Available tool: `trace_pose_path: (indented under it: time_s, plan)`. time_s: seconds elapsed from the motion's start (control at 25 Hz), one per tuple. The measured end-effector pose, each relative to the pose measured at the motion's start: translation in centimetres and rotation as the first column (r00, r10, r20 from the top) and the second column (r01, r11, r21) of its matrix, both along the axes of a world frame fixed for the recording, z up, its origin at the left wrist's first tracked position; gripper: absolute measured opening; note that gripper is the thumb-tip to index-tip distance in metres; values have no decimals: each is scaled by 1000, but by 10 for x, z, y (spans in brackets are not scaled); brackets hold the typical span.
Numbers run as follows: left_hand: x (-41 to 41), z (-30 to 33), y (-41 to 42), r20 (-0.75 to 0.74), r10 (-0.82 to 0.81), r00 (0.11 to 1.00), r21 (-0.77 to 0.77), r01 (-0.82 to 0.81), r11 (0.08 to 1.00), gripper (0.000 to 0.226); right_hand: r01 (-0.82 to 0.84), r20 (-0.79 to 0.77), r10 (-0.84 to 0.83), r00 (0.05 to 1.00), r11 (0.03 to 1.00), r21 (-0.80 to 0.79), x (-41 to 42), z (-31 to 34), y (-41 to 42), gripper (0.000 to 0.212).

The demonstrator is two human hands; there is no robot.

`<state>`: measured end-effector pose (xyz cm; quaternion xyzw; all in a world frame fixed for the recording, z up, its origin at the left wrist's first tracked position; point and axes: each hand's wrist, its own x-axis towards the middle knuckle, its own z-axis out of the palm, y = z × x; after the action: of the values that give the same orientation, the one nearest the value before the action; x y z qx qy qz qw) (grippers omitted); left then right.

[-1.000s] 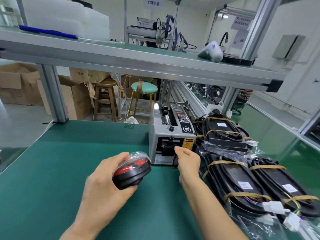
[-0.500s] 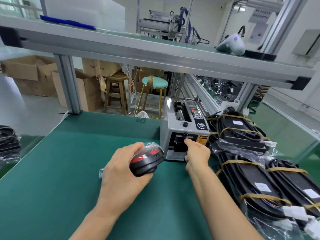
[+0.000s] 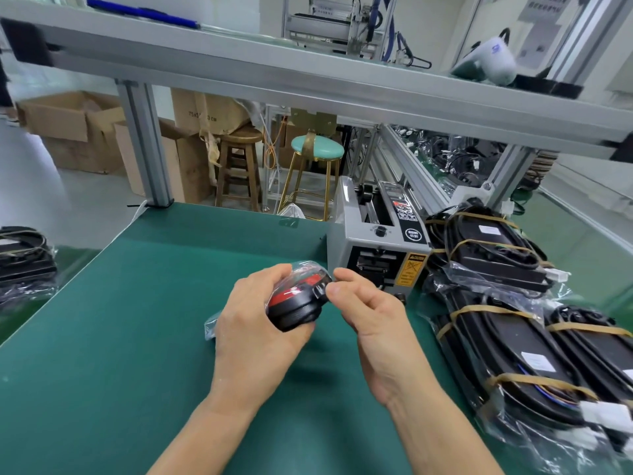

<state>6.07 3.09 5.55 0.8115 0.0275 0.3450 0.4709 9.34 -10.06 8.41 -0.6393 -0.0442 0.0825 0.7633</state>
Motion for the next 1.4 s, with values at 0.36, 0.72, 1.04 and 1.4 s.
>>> trace_pose_path:
  time_s: [0.36,0.72,1.04,1.4]
  plan:
    - [-1,-2,-5,40,18,999,-9,-18,1000,72,50,26,-49,998,998,-32,-1,-4,4,17]
    - [-1,-3,-5,33,28,999,-30,-27,999,64,75,99,-70,993,996,-53,0,-7,4,25]
    - [-1,-2,-8,19,30,999,-9,-30,1000,53,35,121,-28,992,998,-54,1,-4,4,26]
    - [-3,0,-10,3,33,999,-44,-32,998,54,64,135,-50,990,993,-102,1,-2,5,26]
